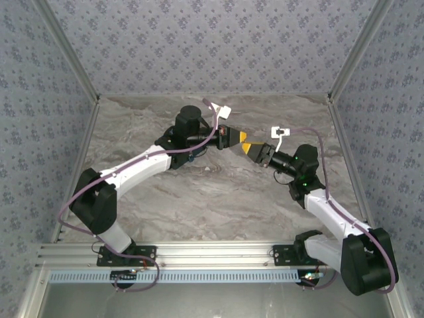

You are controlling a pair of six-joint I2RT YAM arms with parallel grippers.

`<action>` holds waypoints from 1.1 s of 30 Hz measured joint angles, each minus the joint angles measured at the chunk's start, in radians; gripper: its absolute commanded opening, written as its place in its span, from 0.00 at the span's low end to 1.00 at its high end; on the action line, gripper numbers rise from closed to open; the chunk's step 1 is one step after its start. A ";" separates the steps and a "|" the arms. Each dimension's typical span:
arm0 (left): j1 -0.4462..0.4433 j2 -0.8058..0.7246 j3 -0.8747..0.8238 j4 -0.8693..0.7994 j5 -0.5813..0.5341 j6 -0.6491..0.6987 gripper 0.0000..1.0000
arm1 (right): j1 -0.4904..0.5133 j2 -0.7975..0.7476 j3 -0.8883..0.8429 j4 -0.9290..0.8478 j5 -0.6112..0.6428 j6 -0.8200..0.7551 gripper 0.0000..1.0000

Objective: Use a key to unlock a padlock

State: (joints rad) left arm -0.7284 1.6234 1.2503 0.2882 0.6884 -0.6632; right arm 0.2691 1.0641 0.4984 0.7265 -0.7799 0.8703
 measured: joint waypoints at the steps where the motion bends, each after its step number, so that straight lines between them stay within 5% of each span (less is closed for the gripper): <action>1: 0.000 0.000 0.000 0.001 0.000 0.000 0.00 | 0.000 0.000 0.000 0.000 0.003 0.000 0.35; 33: 0.000 0.000 0.000 0.001 -0.005 -0.004 0.00 | 0.007 0.019 0.028 0.011 0.017 0.004 0.09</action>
State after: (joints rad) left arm -0.7284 1.6234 1.2503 0.2890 0.6838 -0.6670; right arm 0.2760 1.0828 0.5262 0.7376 -0.7628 0.8742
